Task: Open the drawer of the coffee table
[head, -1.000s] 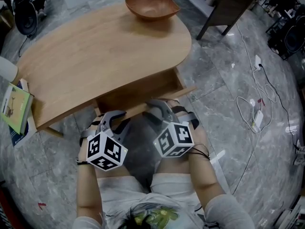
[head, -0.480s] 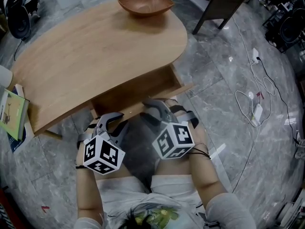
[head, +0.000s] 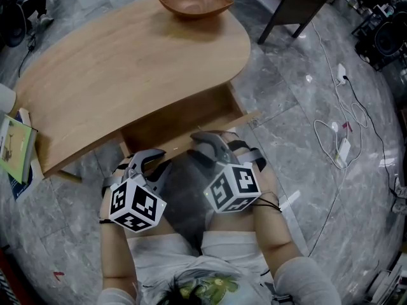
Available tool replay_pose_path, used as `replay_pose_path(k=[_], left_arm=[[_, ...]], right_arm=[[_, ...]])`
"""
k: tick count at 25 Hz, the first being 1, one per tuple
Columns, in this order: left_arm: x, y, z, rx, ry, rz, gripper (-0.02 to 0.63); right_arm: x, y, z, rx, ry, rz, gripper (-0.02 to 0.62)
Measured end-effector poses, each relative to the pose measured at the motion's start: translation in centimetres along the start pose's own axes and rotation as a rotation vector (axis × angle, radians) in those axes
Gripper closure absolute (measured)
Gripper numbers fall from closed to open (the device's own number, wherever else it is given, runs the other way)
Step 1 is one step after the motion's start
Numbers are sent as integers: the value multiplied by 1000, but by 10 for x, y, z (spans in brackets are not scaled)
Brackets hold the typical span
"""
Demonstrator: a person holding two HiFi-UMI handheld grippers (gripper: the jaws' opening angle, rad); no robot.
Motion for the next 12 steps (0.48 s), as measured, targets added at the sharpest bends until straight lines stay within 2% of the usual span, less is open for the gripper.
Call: replay_pose_path(k=[12], left_arm=[[4, 1, 0, -2, 4, 22, 522]], right_arm=[[-3, 3, 0, -28, 5, -14, 434]])
Point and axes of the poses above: the fingertips, and each gripper's own axes: y backward along the fingers, x to its right, z out of its underside, the point moved 7 cm from there along y, backward along the fingers, and after that the axes turned 12 degrees about -x, right-handed, at the moved point
